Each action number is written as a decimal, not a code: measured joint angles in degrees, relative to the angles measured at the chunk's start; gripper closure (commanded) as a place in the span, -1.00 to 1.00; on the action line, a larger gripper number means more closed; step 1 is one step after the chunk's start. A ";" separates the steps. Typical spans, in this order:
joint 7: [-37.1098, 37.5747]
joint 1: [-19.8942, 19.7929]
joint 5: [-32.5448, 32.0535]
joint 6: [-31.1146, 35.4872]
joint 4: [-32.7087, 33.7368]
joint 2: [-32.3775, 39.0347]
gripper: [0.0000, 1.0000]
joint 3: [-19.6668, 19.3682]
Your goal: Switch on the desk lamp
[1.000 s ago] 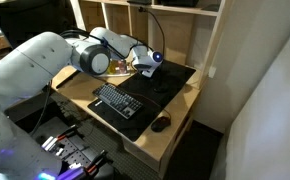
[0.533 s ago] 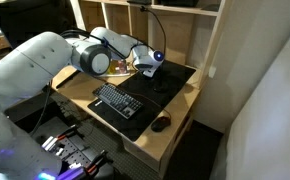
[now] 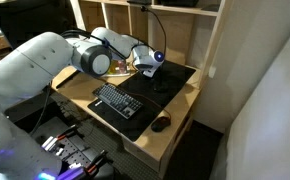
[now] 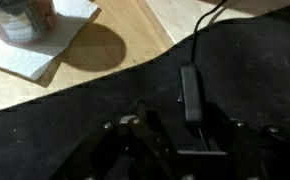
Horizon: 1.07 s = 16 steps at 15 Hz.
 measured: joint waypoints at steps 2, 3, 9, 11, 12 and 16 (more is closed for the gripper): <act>-0.53 -0.23 0.03 -0.08 0.00 0.04 -1.00 0.92; -0.66 -0.30 0.03 -0.08 0.01 0.08 -0.56 1.33; -0.68 -0.41 0.03 -0.12 0.04 0.44 0.18 1.69; -0.68 -0.51 0.03 -0.12 0.07 0.47 0.45 1.69; -0.67 -0.58 0.03 -0.12 0.09 0.48 0.56 1.69; -0.65 -0.78 0.03 -0.14 0.14 0.48 0.97 1.69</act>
